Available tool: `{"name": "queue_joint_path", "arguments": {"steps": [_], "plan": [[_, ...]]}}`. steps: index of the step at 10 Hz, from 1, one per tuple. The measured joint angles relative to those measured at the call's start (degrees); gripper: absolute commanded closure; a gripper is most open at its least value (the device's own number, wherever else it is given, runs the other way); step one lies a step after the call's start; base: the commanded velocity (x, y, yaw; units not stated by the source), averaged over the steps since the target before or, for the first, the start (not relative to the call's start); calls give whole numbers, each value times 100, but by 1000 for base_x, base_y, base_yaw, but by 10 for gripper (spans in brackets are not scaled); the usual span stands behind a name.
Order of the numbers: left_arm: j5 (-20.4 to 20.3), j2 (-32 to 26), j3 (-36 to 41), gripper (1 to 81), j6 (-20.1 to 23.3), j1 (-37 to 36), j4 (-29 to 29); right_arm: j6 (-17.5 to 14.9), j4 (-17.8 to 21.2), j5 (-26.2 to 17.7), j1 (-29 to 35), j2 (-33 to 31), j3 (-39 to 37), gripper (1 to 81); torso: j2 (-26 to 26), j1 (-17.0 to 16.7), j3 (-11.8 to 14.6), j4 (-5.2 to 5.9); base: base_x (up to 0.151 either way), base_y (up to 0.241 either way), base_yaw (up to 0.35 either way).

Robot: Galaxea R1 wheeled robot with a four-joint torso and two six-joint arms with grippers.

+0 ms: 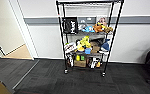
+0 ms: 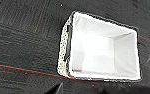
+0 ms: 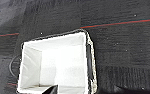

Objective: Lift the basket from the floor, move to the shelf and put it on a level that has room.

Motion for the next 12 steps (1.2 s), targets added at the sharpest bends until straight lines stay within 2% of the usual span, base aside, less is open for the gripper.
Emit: {"name": "queue_joint_path", "arguments": {"steps": [5, 7, 12], "plan": [[-7, -1, 11, 10, 0, -29, 0, 0, 6, 11, 68, -1, -26, 10, -985, 627, -922, 0, 0, 0, 0], [1, -1, 11, 10, 0, -143, 0, 0, 48, 16, 118, -1, -26, 10, -1311, 839, -1200, 0, 0, 0, 0], [205, 2, 11, 10, -12, -499, 2, 0, 90, 5, 300, 38, -26, 10, -2236, 1419, -1283, 0, 0, 0, 0]]}}
